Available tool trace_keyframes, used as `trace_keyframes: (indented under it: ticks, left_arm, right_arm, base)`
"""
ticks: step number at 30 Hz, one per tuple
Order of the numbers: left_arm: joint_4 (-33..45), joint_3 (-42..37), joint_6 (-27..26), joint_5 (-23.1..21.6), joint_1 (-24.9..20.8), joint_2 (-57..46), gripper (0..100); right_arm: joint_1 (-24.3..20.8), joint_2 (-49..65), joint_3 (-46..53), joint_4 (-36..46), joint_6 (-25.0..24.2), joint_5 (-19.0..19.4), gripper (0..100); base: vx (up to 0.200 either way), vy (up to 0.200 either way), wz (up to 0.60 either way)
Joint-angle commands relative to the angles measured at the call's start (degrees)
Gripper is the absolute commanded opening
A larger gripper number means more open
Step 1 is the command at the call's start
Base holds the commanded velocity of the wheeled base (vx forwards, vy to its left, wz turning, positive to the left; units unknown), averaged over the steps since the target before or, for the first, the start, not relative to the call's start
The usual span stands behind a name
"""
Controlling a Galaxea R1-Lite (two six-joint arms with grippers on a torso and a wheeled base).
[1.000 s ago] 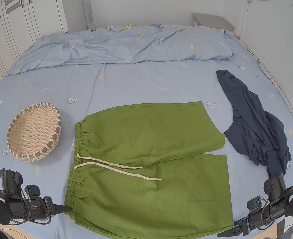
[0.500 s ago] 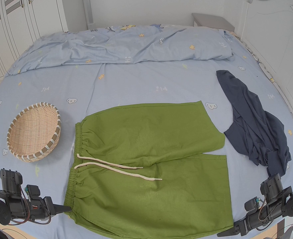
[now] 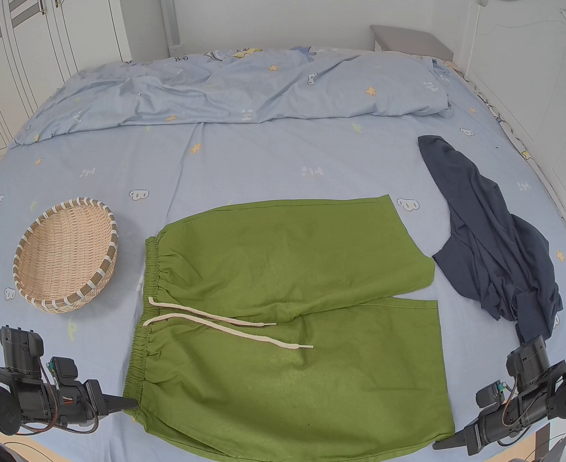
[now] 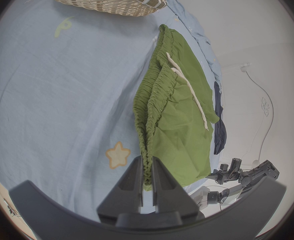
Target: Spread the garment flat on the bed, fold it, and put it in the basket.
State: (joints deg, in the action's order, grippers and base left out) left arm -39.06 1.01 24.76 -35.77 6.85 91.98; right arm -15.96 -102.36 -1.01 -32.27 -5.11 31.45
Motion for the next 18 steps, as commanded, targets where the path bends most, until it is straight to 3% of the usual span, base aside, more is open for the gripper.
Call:
trace_keyframes:
  ticks: [1, 11, 14, 18]
  left_arm:
    - [-0.1, -1.0, 0.0, 0.1, 0.0, 0.0, 0]
    - [0.6, 0.8, 2.4, 0.3, -0.2, -6.1, 0]
    - [5.0, 6.5, 6.4, 1.8, -0.9, -7.3, 0]
    - [15.2, 16.4, 6.5, 3.0, -0.9, -7.6, 0]
  right_arm:
    - [2.2, 2.8, 1.0, 0.3, 0.1, 0.1, 0]
    - [5.8, 18.1, -2.2, 1.2, -0.5, -0.4, 0]
    - [6.1, 22.9, -8.8, 6.7, -2.9, -0.7, 0]
    - [6.1, 24.0, -21.0, 18.2, -3.3, -0.7, 0]
  base:
    - [0.000, 0.000, 0.00]
    - [0.000, 0.000, 0.00]
    - [0.000, 0.000, 0.00]
    - [0.000, 0.000, 0.00]
